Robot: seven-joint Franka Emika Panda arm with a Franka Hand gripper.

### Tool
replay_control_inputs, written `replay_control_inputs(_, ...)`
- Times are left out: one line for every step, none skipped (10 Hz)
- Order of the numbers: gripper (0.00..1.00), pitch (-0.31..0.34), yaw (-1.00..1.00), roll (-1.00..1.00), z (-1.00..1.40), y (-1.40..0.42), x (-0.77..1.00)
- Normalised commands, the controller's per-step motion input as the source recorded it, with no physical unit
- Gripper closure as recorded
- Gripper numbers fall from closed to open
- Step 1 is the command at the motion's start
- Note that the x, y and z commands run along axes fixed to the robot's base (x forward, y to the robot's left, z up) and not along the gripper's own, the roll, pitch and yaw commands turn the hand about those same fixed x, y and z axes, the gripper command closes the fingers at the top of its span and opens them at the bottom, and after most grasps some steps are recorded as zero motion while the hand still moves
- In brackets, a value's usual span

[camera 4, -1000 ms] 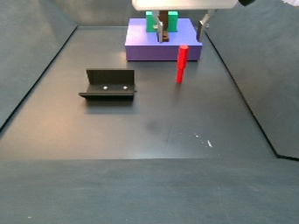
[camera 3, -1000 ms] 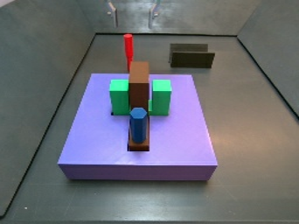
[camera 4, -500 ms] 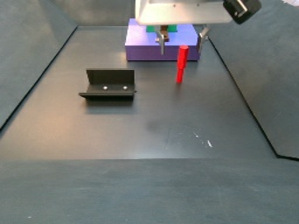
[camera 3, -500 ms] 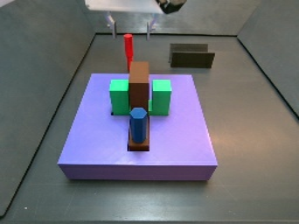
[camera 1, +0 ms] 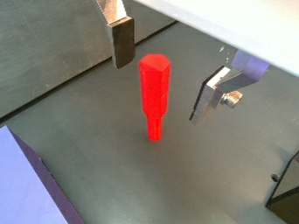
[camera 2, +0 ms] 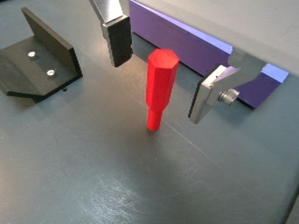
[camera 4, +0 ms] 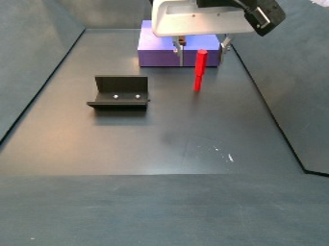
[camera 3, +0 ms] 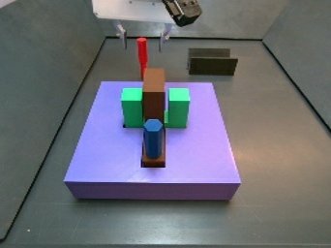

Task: Pick up the red object. Move up. Move to above the board. Insert the red object.
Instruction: Pick up the red object.

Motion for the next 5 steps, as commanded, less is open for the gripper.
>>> replay_control_inputs(0.0,0.0,0.0,0.0,-0.09,0.0,0.0)
replay_control_inputs(0.0,0.0,0.0,0.0,-0.13,-0.02,-0.05)
replay_control_inputs(0.0,0.0,0.0,0.0,-0.2,-0.03,-0.07)
replay_control_inputs(0.0,0.0,0.0,0.0,-0.24,0.0,-0.07)
replay_control_inputs(0.0,0.0,0.0,0.0,-0.24,-0.01,-0.07)
